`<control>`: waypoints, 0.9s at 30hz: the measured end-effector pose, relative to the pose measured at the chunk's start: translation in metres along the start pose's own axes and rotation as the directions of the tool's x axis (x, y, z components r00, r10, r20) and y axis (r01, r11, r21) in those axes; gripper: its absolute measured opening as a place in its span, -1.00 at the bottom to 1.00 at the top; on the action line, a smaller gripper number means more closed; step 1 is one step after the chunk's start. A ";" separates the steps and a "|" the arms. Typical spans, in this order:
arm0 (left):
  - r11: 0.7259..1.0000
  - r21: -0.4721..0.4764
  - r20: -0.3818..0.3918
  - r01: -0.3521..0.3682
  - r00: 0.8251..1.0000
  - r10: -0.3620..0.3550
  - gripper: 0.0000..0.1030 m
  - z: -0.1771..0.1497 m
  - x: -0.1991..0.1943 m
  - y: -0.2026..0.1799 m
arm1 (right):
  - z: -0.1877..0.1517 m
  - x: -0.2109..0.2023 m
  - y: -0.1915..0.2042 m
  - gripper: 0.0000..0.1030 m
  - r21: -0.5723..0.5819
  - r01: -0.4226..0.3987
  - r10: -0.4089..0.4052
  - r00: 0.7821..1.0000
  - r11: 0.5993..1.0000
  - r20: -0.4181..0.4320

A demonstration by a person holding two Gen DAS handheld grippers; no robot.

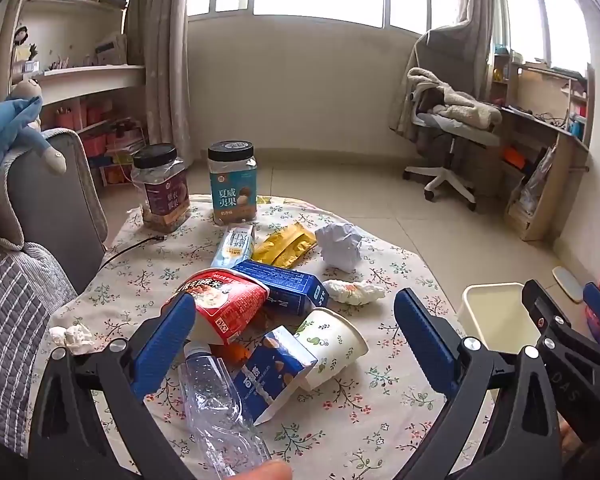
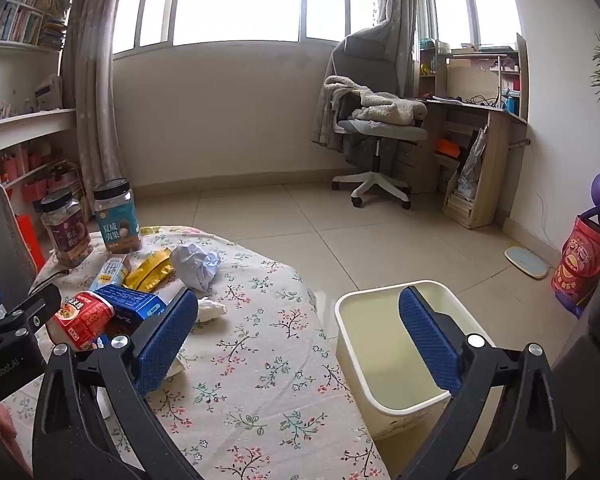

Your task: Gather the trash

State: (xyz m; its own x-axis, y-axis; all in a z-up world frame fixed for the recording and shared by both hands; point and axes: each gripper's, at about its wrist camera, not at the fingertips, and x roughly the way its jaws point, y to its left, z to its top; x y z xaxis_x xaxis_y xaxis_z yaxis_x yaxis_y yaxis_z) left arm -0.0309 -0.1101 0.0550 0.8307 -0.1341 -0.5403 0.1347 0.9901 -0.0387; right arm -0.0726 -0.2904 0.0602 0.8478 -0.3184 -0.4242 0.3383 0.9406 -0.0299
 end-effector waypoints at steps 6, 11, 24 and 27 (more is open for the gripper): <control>1.000 -0.001 -0.003 0.001 1.000 -0.001 0.88 -0.001 0.003 0.005 | 0.000 -0.005 0.002 0.87 -0.010 0.003 -0.003 1.000 1.000 0.028; 1.000 0.003 0.002 0.007 1.000 -0.007 0.88 -0.002 0.003 0.005 | 0.002 -0.007 -0.001 0.87 -0.010 0.004 -0.003 0.999 1.000 0.034; 1.000 0.007 0.010 0.014 1.000 -0.014 0.88 -0.003 0.003 0.004 | 0.000 -0.008 0.001 0.87 -0.015 0.011 -0.010 0.998 1.000 0.070; 1.000 0.007 0.012 0.016 1.000 -0.016 0.88 -0.004 0.001 0.004 | 0.000 -0.007 0.000 0.87 -0.013 0.009 -0.008 0.998 1.000 0.065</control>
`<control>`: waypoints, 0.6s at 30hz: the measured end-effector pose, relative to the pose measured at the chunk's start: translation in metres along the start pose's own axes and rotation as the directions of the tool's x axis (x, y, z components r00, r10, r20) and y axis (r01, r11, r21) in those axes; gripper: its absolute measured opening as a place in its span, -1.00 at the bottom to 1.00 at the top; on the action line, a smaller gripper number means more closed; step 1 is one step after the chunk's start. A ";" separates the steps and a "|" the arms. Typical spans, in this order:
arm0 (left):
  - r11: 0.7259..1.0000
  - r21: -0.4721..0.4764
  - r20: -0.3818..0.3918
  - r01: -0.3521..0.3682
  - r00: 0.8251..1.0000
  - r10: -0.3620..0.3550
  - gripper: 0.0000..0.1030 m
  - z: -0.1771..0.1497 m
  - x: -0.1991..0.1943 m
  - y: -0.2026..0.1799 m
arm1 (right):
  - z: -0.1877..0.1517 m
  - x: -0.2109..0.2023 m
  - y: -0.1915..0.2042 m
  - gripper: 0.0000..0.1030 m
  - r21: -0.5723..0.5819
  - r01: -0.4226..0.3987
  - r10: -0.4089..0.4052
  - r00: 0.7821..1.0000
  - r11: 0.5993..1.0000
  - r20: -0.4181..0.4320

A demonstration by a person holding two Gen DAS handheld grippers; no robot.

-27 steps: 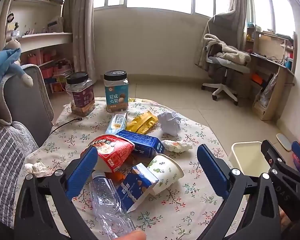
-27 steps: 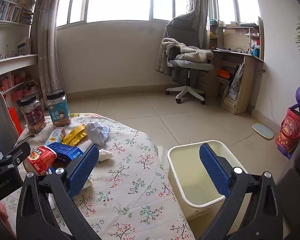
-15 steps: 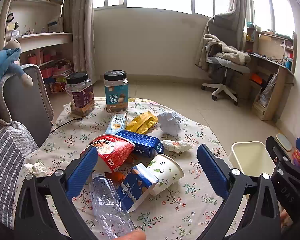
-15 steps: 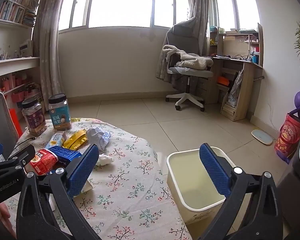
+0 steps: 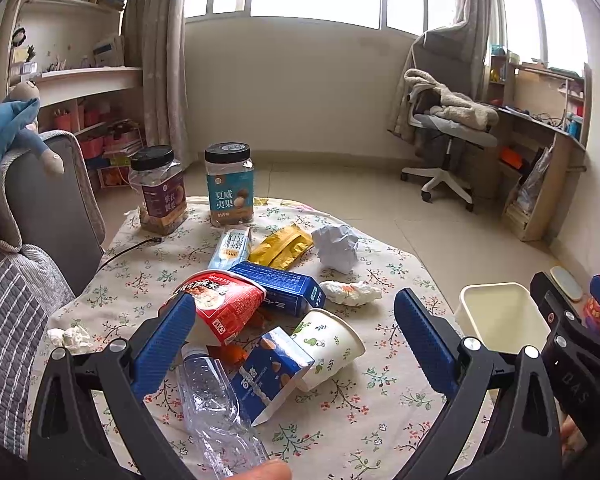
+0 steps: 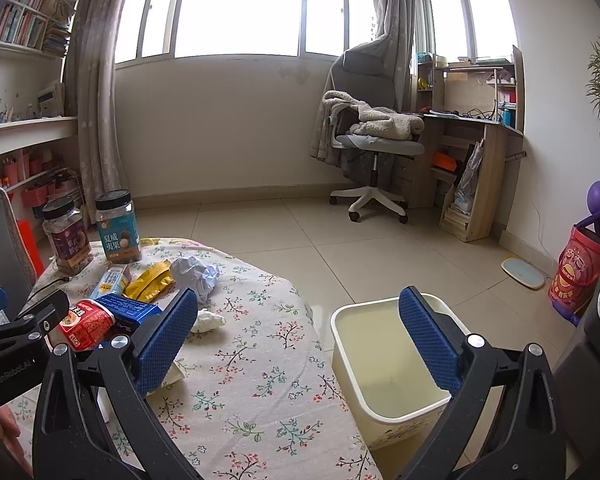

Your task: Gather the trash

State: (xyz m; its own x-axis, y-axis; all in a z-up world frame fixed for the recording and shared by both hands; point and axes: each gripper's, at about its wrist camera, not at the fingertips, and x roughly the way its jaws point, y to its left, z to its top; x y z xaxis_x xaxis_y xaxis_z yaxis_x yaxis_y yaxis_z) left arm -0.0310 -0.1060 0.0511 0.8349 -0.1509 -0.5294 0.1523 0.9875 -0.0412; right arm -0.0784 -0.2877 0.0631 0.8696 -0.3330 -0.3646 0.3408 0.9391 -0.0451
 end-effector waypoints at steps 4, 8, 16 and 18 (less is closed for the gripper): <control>1.000 0.000 0.000 -0.001 1.000 0.001 0.88 0.000 0.000 0.000 | -0.001 0.000 0.000 0.87 0.001 0.001 -0.001 1.000 1.000 0.008; 1.000 0.000 0.000 -0.001 1.000 0.001 0.88 0.000 0.000 0.000 | -0.001 0.000 0.000 0.87 0.003 0.000 0.000 1.000 1.000 0.011; 1.000 0.001 0.000 0.000 1.000 0.000 0.88 -0.001 0.000 0.000 | -0.004 0.000 0.000 0.87 0.003 -0.002 0.002 1.000 1.000 0.008; 1.000 0.000 -0.001 -0.001 1.000 0.001 0.88 -0.001 0.000 0.001 | -0.004 0.000 0.000 0.87 0.006 -0.004 0.004 1.000 1.000 0.009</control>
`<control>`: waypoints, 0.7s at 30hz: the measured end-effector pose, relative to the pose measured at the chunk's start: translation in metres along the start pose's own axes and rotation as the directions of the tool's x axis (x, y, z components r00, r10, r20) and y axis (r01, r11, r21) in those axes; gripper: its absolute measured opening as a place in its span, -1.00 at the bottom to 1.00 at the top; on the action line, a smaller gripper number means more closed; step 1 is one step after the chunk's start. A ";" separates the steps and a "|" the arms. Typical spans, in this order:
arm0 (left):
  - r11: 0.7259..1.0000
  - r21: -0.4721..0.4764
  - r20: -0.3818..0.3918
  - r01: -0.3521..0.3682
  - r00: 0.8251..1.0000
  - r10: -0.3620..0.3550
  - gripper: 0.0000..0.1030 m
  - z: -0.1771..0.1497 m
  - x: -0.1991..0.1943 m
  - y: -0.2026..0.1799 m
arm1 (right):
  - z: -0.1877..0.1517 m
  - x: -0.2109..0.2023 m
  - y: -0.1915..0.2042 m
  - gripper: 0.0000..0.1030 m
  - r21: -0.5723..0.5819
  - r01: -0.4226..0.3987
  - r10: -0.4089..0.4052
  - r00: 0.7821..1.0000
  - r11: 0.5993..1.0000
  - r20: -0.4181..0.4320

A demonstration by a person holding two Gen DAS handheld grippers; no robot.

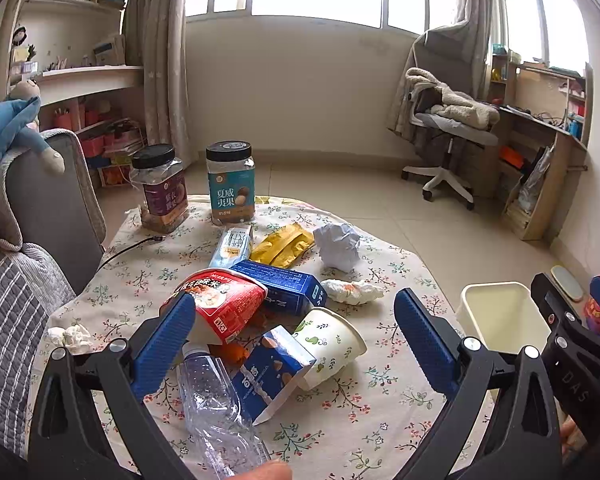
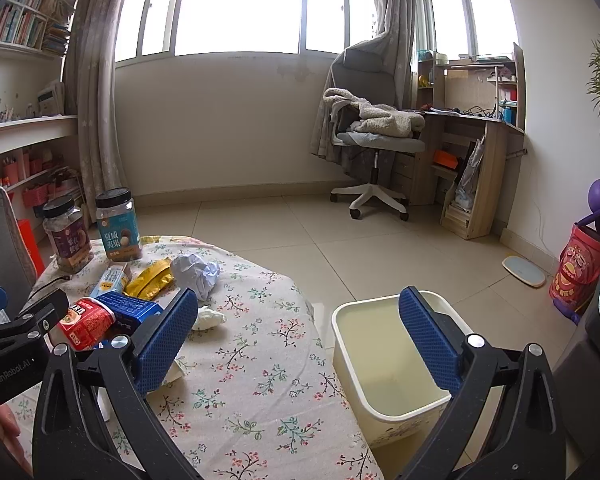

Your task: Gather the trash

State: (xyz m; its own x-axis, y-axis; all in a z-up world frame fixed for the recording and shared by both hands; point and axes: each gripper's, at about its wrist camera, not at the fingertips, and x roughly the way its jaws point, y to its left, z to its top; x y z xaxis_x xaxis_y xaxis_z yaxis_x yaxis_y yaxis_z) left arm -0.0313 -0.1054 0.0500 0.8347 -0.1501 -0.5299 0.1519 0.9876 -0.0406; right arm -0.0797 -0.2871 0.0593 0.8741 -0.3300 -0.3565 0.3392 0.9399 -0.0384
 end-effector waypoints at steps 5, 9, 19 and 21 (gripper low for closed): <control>1.000 -0.002 -0.006 -0.002 1.000 0.002 0.88 -0.001 0.001 0.000 | -0.003 0.003 0.002 0.87 -0.001 -0.002 0.002 1.000 1.000 0.000; 1.000 -0.002 -0.005 -0.002 1.000 0.002 0.88 -0.001 0.001 0.001 | -0.003 0.004 0.003 0.87 0.001 -0.003 0.003 1.000 1.000 0.001; 0.992 -0.086 -0.036 -0.088 0.996 0.085 0.88 0.000 0.010 0.029 | -0.002 0.008 0.009 0.87 0.047 -0.053 0.053 0.999 0.997 -0.010; 0.979 -0.130 -0.069 -0.158 0.986 0.150 0.88 0.000 0.017 0.049 | -0.003 0.012 0.016 0.87 0.052 -0.079 0.080 0.996 0.996 -0.027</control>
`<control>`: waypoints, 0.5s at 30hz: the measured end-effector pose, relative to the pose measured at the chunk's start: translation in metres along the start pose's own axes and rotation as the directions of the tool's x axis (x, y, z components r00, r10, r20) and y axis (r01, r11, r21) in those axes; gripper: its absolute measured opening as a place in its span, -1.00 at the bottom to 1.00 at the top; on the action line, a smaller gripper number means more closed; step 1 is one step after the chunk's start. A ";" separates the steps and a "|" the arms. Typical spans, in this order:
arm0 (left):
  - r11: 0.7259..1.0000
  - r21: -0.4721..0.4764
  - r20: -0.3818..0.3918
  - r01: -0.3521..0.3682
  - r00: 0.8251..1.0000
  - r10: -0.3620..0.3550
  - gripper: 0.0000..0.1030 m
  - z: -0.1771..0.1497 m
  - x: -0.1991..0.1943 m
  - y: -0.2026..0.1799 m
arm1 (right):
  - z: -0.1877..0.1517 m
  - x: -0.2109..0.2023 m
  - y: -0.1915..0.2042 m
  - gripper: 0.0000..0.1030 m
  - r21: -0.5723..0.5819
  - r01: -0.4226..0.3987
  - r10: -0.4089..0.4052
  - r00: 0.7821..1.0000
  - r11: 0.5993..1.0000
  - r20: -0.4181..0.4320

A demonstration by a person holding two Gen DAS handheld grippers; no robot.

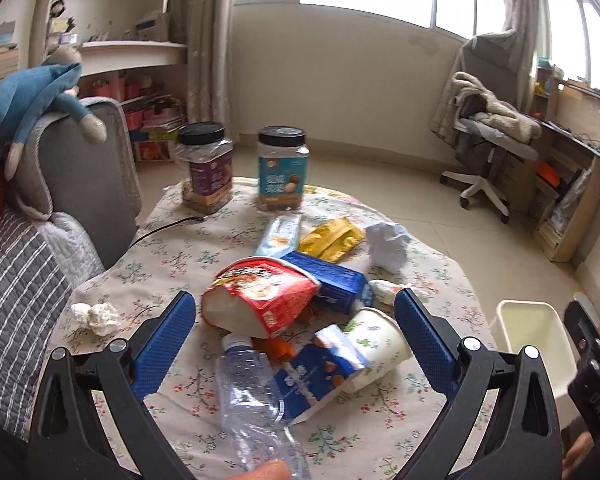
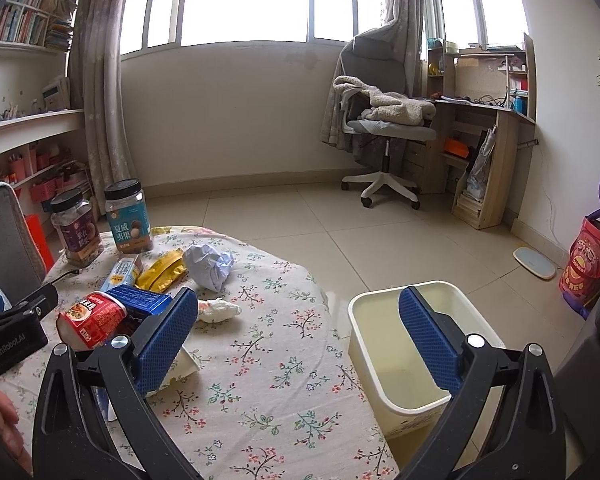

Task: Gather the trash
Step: 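Reach the left tool to the crumpled white tissue and grasp it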

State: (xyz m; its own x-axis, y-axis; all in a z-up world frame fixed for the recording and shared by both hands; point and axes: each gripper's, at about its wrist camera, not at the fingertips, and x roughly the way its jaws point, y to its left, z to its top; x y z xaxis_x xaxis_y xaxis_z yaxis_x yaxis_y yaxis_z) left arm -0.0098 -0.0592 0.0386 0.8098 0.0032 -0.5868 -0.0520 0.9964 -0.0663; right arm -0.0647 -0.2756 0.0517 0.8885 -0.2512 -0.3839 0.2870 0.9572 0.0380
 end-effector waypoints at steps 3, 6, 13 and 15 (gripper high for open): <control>0.988 -0.110 -0.079 -0.110 0.992 0.102 0.88 0.003 0.020 0.042 | 0.000 0.004 0.013 0.87 0.011 -0.039 0.039 0.999 0.999 -0.011; 0.942 -0.238 -0.156 -0.239 0.966 0.205 0.87 0.003 0.038 0.092 | -0.002 0.008 0.028 0.87 -0.009 -0.066 0.065 0.997 0.998 -0.040; 0.775 -0.423 -0.333 -0.469 0.876 0.349 0.87 -0.009 0.078 0.189 | -0.007 0.023 0.057 0.87 -0.063 -0.102 0.092 0.985 0.993 -0.149; 0.736 -0.439 -0.380 -0.514 0.849 0.367 0.87 -0.014 0.091 0.206 | -0.009 0.028 0.062 0.87 -0.066 -0.111 0.096 0.976 0.992 -0.197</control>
State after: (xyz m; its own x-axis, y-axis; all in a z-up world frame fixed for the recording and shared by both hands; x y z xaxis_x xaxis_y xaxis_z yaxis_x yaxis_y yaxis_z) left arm 0.0450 0.1456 -0.0402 0.4468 0.3364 -0.8290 -0.7116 0.6952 -0.1014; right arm -0.0253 -0.2218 0.0353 0.8242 -0.1247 -0.5525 0.1622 0.9866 0.0193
